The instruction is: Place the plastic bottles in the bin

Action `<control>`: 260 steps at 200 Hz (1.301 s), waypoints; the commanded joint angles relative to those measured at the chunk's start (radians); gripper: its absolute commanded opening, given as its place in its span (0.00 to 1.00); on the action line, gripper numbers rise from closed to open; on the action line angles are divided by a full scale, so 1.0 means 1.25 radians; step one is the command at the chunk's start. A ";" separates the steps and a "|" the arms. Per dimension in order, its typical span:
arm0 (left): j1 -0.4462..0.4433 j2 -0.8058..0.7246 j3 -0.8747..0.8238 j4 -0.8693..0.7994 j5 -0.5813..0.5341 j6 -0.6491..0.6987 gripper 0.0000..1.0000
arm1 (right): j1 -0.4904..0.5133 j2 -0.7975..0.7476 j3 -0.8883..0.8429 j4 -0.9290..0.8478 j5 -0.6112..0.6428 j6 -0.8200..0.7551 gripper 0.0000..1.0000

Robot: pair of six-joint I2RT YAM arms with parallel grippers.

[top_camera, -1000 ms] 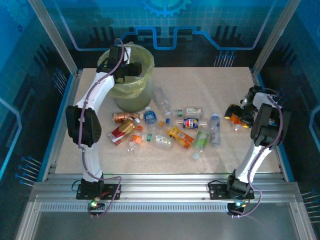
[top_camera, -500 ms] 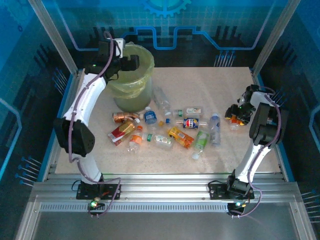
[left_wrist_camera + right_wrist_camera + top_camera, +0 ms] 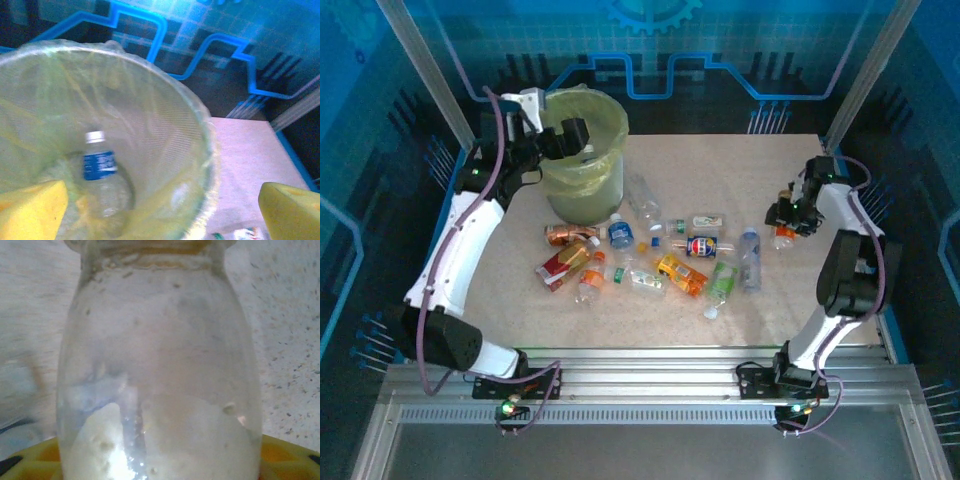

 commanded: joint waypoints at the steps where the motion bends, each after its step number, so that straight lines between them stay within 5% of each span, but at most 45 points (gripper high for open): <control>1: 0.004 -0.054 -0.053 0.110 0.122 -0.103 0.99 | 0.070 -0.108 -0.004 0.006 0.002 0.029 0.35; 73: -0.170 -0.029 -0.075 0.159 0.182 -0.136 0.99 | 0.413 -0.359 -0.097 0.303 0.004 0.035 0.30; 118: -0.241 0.040 -0.030 0.167 0.252 -0.133 0.99 | 0.536 -0.426 -0.166 0.456 -0.010 0.036 0.31; 180: -0.295 0.080 -0.008 0.210 0.322 -0.119 0.94 | 0.622 -0.468 -0.213 0.542 0.012 0.026 0.31; 260: -0.318 0.117 -0.005 0.281 0.389 -0.152 0.66 | 0.643 -0.461 -0.210 0.561 0.004 0.037 0.32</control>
